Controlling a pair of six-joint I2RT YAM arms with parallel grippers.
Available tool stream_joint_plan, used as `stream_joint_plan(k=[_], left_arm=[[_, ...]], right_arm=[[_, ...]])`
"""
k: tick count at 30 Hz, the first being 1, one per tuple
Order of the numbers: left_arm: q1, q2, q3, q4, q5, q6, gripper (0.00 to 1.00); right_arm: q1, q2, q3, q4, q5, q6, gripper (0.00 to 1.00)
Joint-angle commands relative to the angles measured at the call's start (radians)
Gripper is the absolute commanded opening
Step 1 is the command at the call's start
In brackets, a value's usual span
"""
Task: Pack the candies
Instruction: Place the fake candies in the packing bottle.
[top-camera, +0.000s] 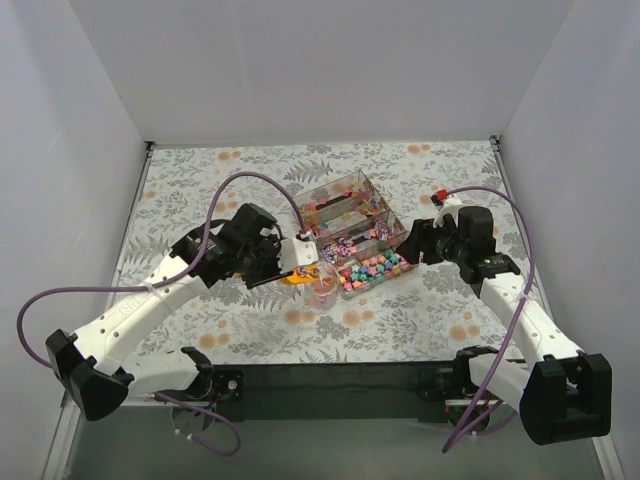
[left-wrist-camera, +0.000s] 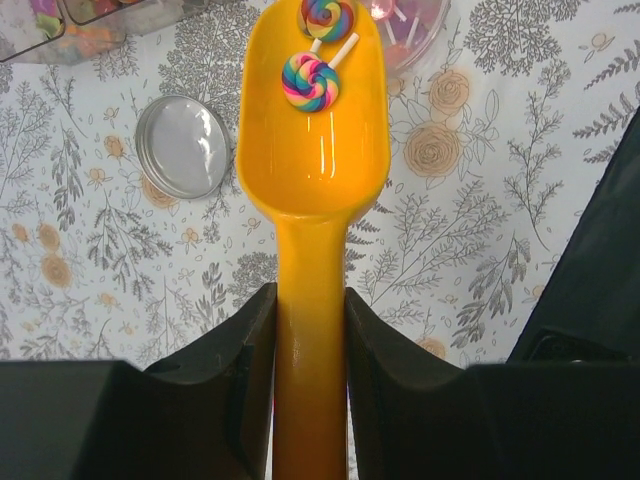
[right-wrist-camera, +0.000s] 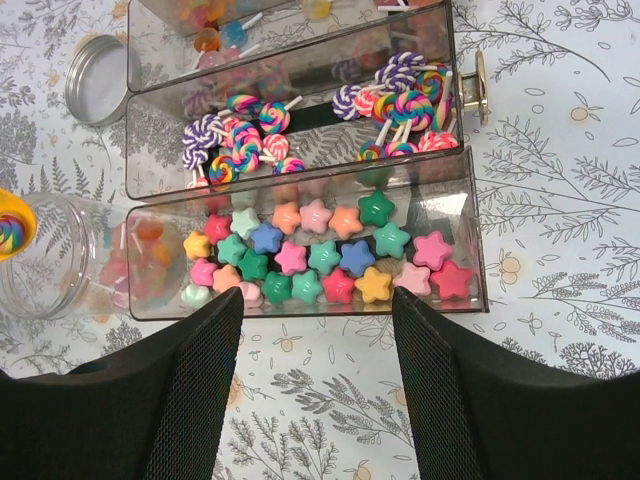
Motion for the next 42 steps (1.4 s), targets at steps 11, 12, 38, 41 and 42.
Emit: stream_joint_plan(k=[11,12,38,41,42], left_arm=[[-0.197,0.143,0.203,-0.189,-0.285,-0.065,0.0],[-0.206,0.154,0.208,-0.205,-0.302,-0.07,0.0],[-0.397,0.287,0.295,-0.335,-0.543,-0.142,0.0],[-0.398,0.296,0.304,-0.338,-0.575,-0.137,0.0],[-0.412,0.309,0.306,-0.335,-0.567,-0.133,0.0]], right_arm=[[0.004,-0.03,-0.019,0.019,-0.015,-0.001,0.68],[0.004,-0.03,-0.019,0.018,-0.015,-0.001,0.68],[0.004,-0.033,-0.025,0.018,-0.024,0.0,0.68],[0.004,-0.025,-0.022,0.022,-0.031,0.003,0.68],[0.004,-0.022,-0.022,0.024,-0.035,0.005,0.68]])
